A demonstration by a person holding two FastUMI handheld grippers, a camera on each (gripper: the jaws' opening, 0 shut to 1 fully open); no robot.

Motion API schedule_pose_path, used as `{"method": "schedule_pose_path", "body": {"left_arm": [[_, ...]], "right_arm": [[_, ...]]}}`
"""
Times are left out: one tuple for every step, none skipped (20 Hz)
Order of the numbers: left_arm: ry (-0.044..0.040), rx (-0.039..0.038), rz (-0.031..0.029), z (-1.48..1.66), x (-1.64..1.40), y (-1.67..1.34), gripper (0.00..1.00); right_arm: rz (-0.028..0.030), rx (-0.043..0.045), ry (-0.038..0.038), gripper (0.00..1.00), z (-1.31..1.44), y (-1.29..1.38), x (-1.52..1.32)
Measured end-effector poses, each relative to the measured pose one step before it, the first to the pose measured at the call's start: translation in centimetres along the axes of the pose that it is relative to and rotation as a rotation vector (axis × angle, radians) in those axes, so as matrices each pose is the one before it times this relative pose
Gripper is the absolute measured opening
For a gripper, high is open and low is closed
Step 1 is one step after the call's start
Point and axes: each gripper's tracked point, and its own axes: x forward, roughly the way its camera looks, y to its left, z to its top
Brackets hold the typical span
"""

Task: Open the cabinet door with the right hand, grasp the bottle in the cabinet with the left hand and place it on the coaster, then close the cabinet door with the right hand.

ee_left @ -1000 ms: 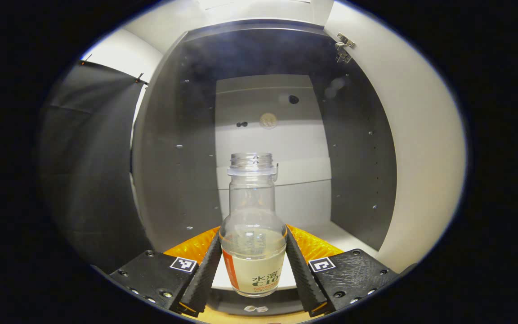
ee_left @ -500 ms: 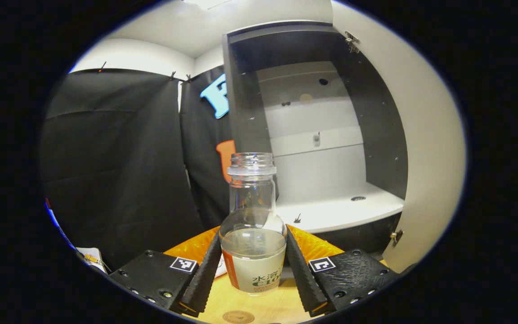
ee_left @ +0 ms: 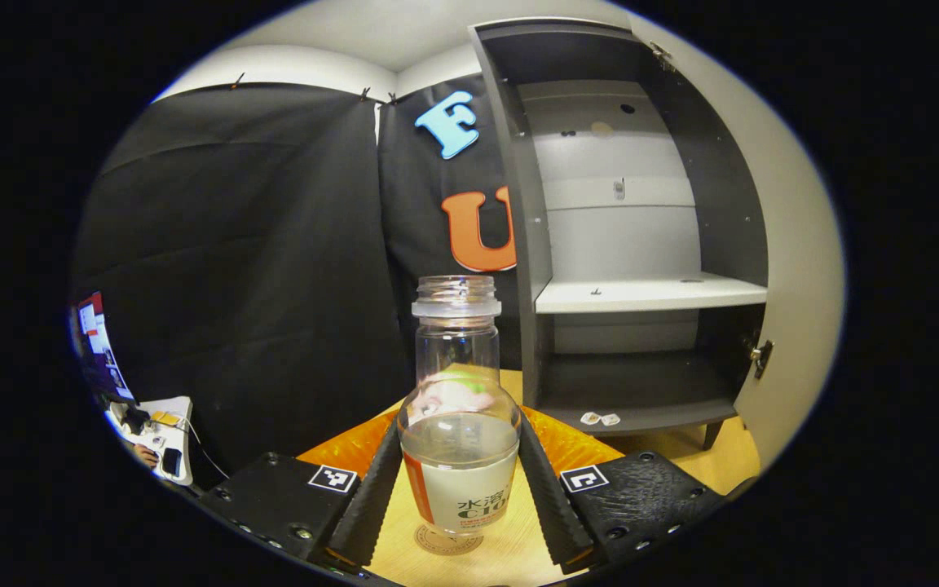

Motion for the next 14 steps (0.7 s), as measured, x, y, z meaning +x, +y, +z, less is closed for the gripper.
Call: {"method": "schedule_pose_path", "body": {"left_arm": [[0.00840, -0.00298, 0.01048, -1.459, 0.496, 0.360, 0.76], [0.00665, -0.00035, 0.00496, -1.507, 0.606, 0.308, 0.76], [0.00279, 0.00635, 0.01422, -1.328, 0.553, 0.431, 0.76], [0.00163, 0.00584, 0.01234, -1.307, 0.653, 0.425, 0.76], [0.00518, -0.00545, 0.00072, -1.477, 0.591, 0.058, 0.76], [0.01170, -0.01760, 0.00029, -1.336, 0.624, 0.034, 0.76], [0.01135, -0.01936, -0.00453, -1.284, 0.509, -0.023, 0.76], [-0.00083, -0.01013, 0.01154, -0.752, 0.597, 0.467, 0.76], [-0.00883, -0.00120, 0.02056, -0.428, 0.392, 0.714, 0.76], [-0.01578, 0.00071, 0.00864, -0.169, 0.402, 0.306, 0.76], [-0.01376, -0.00306, 0.00047, -0.208, 0.357, 0.130, 0.76], [-0.00045, -0.00608, -0.00648, -0.471, 0.302, -0.164, 0.76], [0.00220, -0.00109, -0.00937, -0.571, 0.271, -0.123, 0.76], [-0.00371, 0.00266, -0.00139, -0.267, 0.346, 0.223, 0.76]], "right_arm": [[-0.00809, -0.02493, 0.08033, 0.93, -2.312, 0.058, -0.554], [-0.00355, -0.01540, 0.06833, 0.93, -2.031, 0.070, 0.018], [-0.00182, -0.00545, 0.04915, 0.93, -1.635, 0.232, -0.032], [-0.00277, -0.00549, 0.04932, 0.94, -1.623, 0.201, 0.189], [0.01326, -0.01049, 0.07895, 0.93, -2.037, 0.638, 0.224], [0.00449, -0.01431, 0.07685, 0.93, -2.221, 0.680, 0.161], [0.00297, -0.01655, 0.05112, 0.93, -1.333, 0.529, 0.431], [0.00355, -0.01797, 0.03376, 0.94, -0.632, 0.449, 0.631], [0.00628, -0.01863, 0.02722, 0.94, -0.332, 0.523, 0.500], [0.00451, -0.01887, 0.02435, 0.94, -0.532, 0.791, 0.624], [0.00274, -0.01359, 0.01988, 0.94, -0.237, 0.590, 0.565], [0.00469, -0.00767, 0.01735, 0.94, -0.268, 0.520, 0.729], [0.01051, -0.00357, 0.01625, 0.93, -0.041, 0.602, 0.611], [0.01057, -0.00451, 0.01622, 0.93, -0.135, 0.732, 0.344]]}}
